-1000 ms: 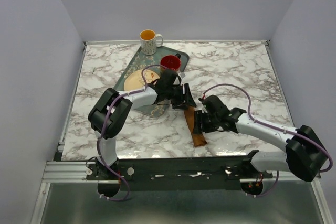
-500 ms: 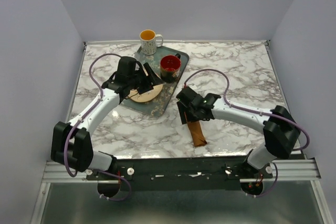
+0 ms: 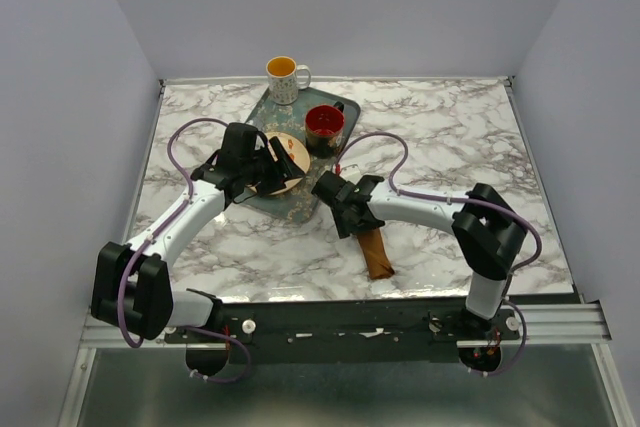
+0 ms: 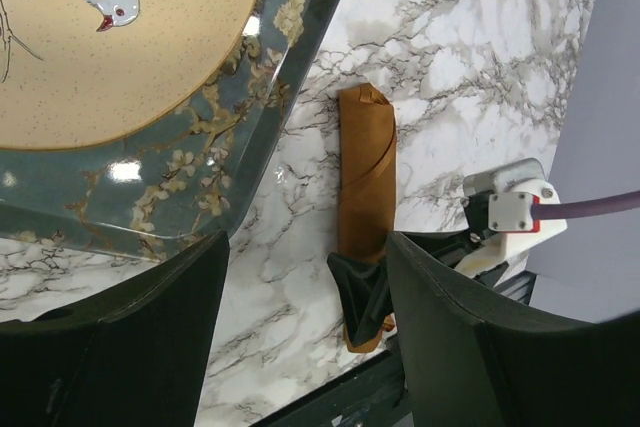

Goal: Fold the napkin, place the utensils inside, and roll it up
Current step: Roll the napkin with the utensil

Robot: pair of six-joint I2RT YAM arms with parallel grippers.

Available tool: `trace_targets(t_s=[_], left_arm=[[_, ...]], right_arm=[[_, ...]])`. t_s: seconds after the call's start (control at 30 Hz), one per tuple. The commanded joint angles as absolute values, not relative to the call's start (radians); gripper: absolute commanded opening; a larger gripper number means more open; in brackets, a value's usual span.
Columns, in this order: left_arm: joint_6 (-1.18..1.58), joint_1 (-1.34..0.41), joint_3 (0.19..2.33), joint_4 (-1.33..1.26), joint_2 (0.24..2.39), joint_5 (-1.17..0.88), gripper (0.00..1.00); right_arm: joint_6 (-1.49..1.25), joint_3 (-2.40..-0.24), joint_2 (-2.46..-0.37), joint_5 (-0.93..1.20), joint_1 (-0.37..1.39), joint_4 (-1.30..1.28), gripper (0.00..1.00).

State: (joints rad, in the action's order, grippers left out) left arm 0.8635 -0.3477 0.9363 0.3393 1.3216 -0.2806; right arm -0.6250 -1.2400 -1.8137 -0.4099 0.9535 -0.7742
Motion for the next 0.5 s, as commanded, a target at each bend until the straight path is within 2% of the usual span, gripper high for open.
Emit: trace_targets(t_s=[0.0, 0.3, 0.47], left_arm=[[0.864, -0.342, 0.928, 0.33, 1.293, -0.307, 0.73], [0.864, -0.342, 0.919, 0.319, 1.293, -0.321, 0.73], [0.868, -0.342, 0.92, 0.314, 1.295, -0.331, 0.73]], right_arm=[[-0.684, -1.29, -1.873, -0.504, 0.974, -0.865, 0.72], [-0.704, -1.316, -1.882, -0.572, 0.989, -0.934, 0.73], [-0.689, -1.296, -1.879, -0.528, 0.989, -0.881, 0.73]])
